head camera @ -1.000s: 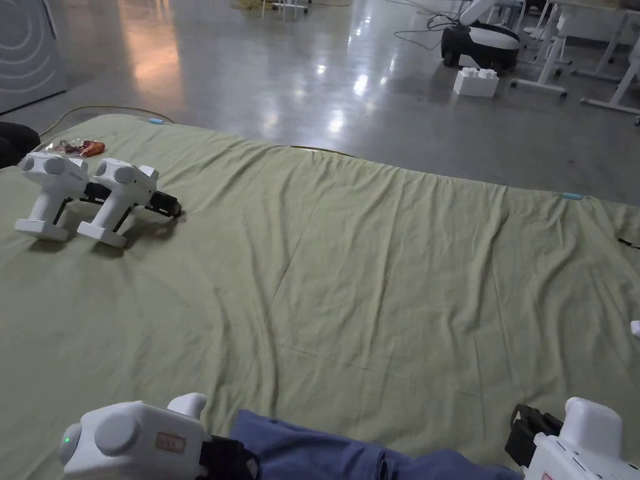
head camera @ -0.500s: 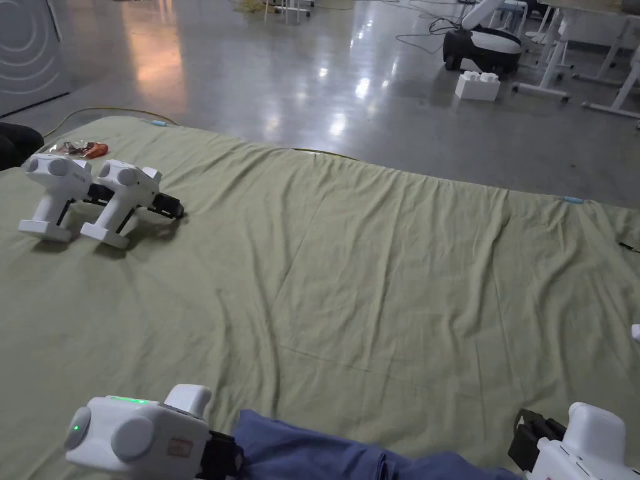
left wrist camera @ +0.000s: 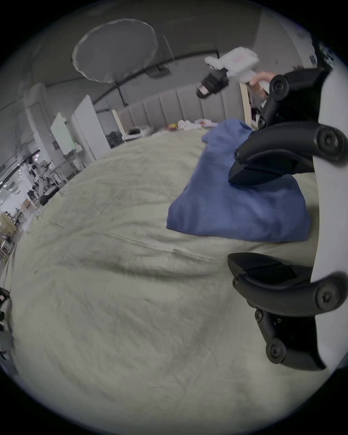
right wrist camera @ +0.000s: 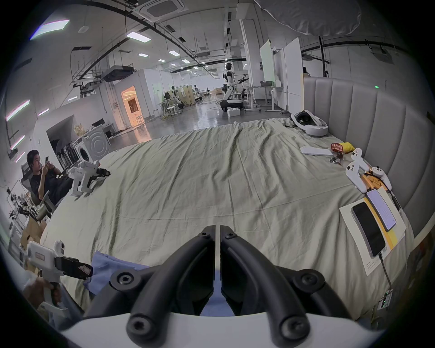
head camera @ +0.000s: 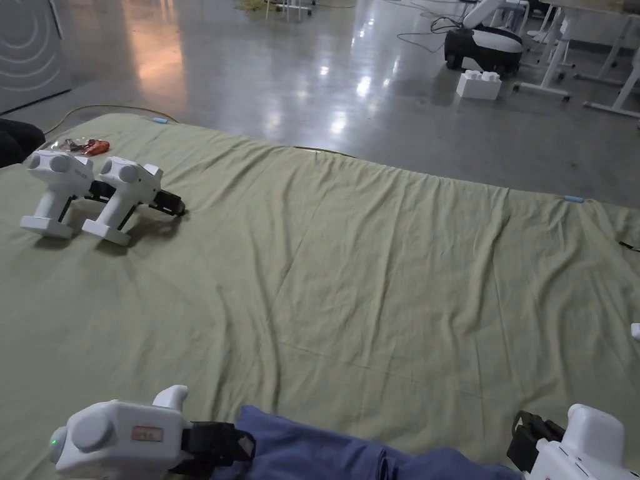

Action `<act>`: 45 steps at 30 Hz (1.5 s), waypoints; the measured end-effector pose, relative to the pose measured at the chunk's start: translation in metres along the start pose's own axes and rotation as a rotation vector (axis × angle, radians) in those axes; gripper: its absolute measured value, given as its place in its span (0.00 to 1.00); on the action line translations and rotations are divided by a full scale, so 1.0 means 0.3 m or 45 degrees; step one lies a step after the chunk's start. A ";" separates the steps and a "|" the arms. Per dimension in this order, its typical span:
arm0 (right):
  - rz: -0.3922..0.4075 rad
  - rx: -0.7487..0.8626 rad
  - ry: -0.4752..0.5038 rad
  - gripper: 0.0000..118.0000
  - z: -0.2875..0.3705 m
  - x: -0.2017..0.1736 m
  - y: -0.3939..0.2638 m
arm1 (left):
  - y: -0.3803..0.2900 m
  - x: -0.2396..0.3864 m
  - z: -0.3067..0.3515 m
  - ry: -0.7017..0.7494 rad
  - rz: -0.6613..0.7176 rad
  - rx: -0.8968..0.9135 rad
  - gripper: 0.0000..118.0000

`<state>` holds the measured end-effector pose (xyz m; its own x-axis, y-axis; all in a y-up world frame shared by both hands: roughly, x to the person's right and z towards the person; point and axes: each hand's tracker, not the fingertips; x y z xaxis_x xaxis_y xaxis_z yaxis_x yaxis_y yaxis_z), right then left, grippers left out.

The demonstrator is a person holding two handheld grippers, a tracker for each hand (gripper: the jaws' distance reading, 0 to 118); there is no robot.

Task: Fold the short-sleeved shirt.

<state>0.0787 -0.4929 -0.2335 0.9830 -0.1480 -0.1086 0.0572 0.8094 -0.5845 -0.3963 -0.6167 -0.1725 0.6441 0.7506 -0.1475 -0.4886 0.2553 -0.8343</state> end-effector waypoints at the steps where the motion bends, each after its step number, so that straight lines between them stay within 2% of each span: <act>1: -0.004 -0.001 -0.001 0.05 -0.005 0.004 -0.002 | 0.005 -0.022 0.005 -0.048 0.046 0.003 0.59; 5: -0.021 -0.009 0.001 0.05 -0.011 0.008 -0.004 | 0.026 -0.069 0.033 -0.190 0.203 0.012 0.59; 6: -0.023 -0.010 0.002 0.05 -0.012 0.008 -0.004 | -0.016 0.022 0.057 -0.196 0.190 0.008 0.59; 14: 0.000 -0.015 -0.015 0.05 0.005 0.005 -0.001 | 0.016 0.072 0.078 -0.116 0.045 -0.035 0.59; 17: -0.002 -0.019 -0.021 0.05 0.003 0.009 -0.003 | 0.022 0.072 0.072 -0.137 0.072 -0.056 0.59; 18: -0.003 -0.022 -0.021 0.05 0.001 0.010 -0.004 | 0.086 -0.012 0.087 -0.142 0.083 -0.053 0.59; 31: -0.009 -0.049 0.017 0.05 -0.023 -0.034 -0.022 | 0.031 -0.027 0.019 -0.360 0.183 -0.052 0.59; 33: -0.008 -0.051 0.022 0.05 -0.022 -0.040 -0.022 | 0.029 -0.017 0.011 -0.364 0.177 -0.074 0.55; 34: -0.006 -0.051 0.024 0.05 -0.020 -0.042 -0.023 | 0.019 0.013 0.017 -0.307 0.139 -0.074 0.47; 35: -0.002 -0.050 0.025 0.05 -0.019 -0.043 -0.023 | 0.016 0.023 0.017 -0.258 0.097 -0.075 0.32; 36: 0.001 -0.050 0.026 0.05 -0.019 -0.043 -0.023 | 0.013 0.027 0.017 -0.204 0.080 -0.074 0.21; 38: 0.003 -0.050 0.023 0.05 -0.018 -0.042 -0.022 | 0.031 -0.013 0.030 -0.257 0.130 -0.061 0.19; 45: -0.003 -0.044 0.015 0.05 -0.014 -0.017 -0.016 | 0.028 0.124 0.138 -0.198 -0.016 -0.002 0.15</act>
<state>0.0726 -0.4985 -0.2336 0.9808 -0.1565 -0.1167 0.0531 0.7892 -0.6119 -0.4009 -0.5614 -0.1631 0.5509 0.8329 -0.0533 -0.4803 0.2641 -0.8364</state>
